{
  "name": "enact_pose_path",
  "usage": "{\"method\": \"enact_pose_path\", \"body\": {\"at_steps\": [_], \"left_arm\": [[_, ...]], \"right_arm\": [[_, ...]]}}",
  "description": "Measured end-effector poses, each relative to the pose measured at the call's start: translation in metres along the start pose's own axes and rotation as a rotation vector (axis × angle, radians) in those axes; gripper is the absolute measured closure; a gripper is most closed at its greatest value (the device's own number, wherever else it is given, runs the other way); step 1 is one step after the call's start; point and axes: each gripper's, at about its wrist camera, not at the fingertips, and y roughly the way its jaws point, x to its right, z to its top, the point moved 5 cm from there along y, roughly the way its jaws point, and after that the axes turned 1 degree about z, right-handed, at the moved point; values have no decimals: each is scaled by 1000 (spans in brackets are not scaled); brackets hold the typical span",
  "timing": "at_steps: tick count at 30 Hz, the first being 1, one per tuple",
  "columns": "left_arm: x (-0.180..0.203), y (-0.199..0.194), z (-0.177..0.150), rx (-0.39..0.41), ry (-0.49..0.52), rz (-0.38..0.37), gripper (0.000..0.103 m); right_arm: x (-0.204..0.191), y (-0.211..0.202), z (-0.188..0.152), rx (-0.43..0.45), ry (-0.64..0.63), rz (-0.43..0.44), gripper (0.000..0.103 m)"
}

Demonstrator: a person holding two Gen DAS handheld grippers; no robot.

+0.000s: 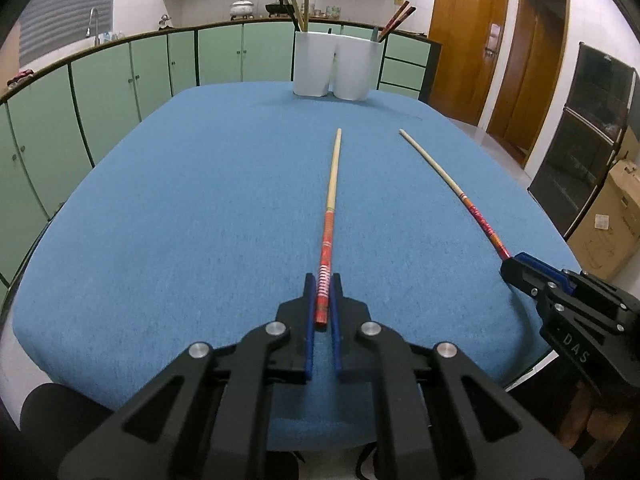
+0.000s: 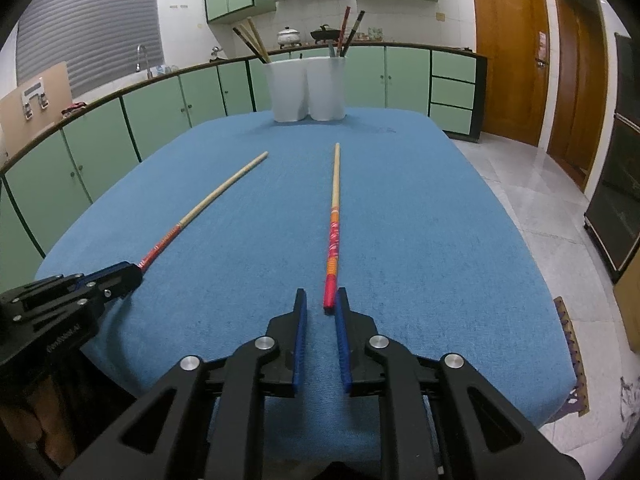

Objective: Organize utensils
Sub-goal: 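Carry both red-patterned chopsticks to the white holder and drop them in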

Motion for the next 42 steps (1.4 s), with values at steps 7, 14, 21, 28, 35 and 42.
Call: {"method": "enact_pose_path", "body": {"at_steps": [7,14,21,28,35,42], "left_arm": [[8,-1,-1,-15,25,-82,96],[9,-27,18,31,-16,-123,97],[12,-37,26,62,-9,-110,98],[2,-31,17,38,-31,-104,98],[-4,-33,21,38,-44,-100,98],[-9,-61,39,66,-53,-107,98]], "right_arm": [[-4,0,3,-6,-5,4,93],[-4,-24,18,52,19,13,103],[-3,-11,7,10,34,15,95],[-1,8,3,-7,32,0,91],[1,3,6,-3,28,-17,97],[4,-61,38,93,74,20,97]]}}
